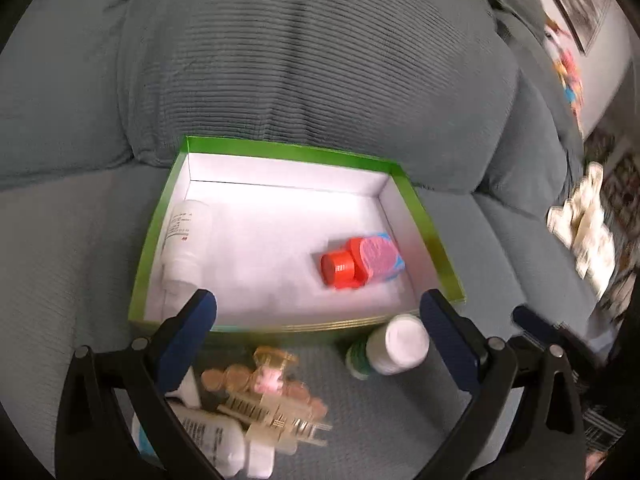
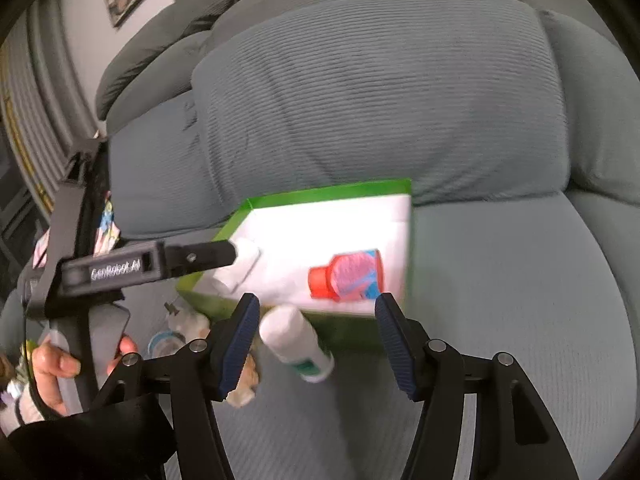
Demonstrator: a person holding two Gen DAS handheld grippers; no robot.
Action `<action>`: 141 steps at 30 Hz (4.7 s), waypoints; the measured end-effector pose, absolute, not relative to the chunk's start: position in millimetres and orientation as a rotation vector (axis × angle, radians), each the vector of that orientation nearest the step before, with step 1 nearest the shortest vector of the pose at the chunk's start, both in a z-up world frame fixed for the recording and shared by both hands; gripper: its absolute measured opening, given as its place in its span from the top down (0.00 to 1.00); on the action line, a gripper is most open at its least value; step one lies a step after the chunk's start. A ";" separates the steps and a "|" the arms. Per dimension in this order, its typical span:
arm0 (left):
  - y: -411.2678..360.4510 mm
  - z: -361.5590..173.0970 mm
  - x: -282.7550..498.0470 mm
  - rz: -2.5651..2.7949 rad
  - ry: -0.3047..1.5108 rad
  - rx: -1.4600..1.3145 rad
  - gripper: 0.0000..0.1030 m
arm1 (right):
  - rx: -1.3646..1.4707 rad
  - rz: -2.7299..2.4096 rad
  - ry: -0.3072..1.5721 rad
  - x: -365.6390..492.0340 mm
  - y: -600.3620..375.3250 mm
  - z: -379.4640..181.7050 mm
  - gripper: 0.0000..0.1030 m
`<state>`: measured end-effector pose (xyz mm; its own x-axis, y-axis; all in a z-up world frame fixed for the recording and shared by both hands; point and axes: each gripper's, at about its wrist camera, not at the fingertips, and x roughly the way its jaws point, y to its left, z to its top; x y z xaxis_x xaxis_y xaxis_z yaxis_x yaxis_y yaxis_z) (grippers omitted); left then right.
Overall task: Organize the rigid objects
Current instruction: 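Move the right tool to the small white green-label bottle and grasp it, then lift the small white bottle and lower it into the green box, then open the right tool and withdraw it from the box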
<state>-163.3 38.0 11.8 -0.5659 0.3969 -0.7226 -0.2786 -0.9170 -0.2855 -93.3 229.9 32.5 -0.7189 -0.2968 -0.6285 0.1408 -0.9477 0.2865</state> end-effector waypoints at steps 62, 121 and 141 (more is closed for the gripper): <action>94.1 -57.2 -131.6 2.360 -0.029 -1.166 0.27 | 1.250 -2.454 -0.306 -138.2 204.2 -32.1 0.37; 60.7 12.7 -201.1 2.442 -0.021 -1.043 0.57 | 1.063 -2.440 -0.249 -204.7 161.6 52.6 0.53; 35.8 9.4 -178.5 2.614 0.045 -1.120 0.01 | 1.208 -2.636 -0.283 -189.4 209.1 31.9 0.19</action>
